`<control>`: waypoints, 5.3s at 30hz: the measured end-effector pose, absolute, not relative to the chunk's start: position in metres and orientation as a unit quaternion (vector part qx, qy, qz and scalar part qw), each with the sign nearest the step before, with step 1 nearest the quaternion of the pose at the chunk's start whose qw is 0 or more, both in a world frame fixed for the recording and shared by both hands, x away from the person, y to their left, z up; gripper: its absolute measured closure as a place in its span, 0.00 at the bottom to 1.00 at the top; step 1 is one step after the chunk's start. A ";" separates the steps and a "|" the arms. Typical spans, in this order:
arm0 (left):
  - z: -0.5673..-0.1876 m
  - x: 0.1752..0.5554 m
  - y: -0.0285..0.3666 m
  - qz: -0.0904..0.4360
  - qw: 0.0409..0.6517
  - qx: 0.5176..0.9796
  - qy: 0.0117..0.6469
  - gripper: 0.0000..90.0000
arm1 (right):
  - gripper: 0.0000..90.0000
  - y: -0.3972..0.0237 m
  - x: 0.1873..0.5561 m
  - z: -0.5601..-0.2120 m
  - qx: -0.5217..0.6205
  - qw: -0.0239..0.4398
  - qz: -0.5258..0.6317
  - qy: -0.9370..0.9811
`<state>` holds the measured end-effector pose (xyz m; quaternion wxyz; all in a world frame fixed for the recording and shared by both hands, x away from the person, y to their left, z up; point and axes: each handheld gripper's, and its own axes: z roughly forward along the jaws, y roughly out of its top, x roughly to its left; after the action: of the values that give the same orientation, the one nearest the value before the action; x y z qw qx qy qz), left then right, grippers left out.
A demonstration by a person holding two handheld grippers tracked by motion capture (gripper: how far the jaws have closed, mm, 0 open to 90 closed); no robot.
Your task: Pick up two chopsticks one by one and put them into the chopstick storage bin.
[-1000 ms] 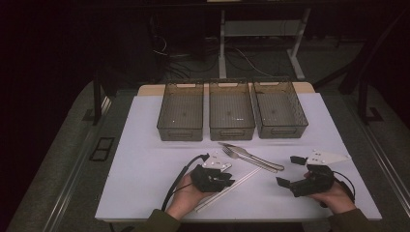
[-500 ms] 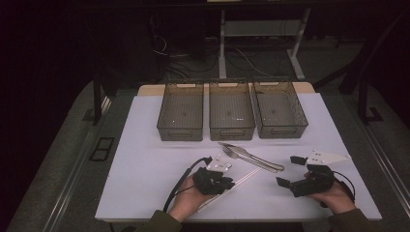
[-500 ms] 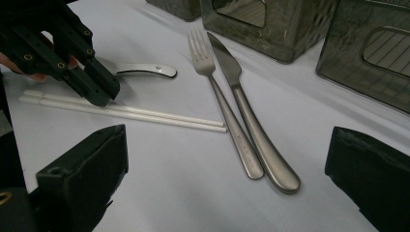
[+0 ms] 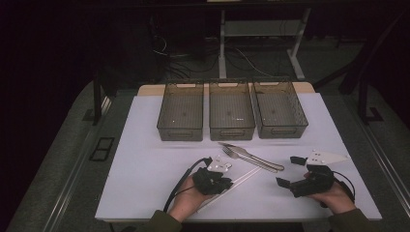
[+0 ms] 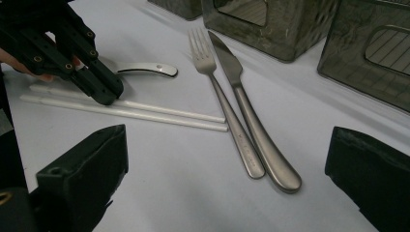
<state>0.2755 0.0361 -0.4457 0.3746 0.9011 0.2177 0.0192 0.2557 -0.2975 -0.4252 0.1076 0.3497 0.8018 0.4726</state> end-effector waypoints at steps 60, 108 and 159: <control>-0.414 0.268 0.048 0.027 0.462 0.851 0.248 0.94 | 0.02 -0.297 0.256 -0.426 0.349 0.107 0.470 0.804; -0.348 0.321 0.075 0.035 0.568 0.795 0.210 0.94 | 0.02 -0.289 0.259 -0.441 0.359 0.106 0.456 0.808; -0.285 0.415 0.128 0.115 0.526 0.808 0.237 0.94 | 0.02 -0.293 0.262 -0.436 0.386 0.121 0.440 0.802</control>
<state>0.4152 0.1276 -0.2847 0.5265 0.8082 0.2375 0.1152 0.2616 -0.2928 -0.4357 0.1212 0.3856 0.8020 0.4398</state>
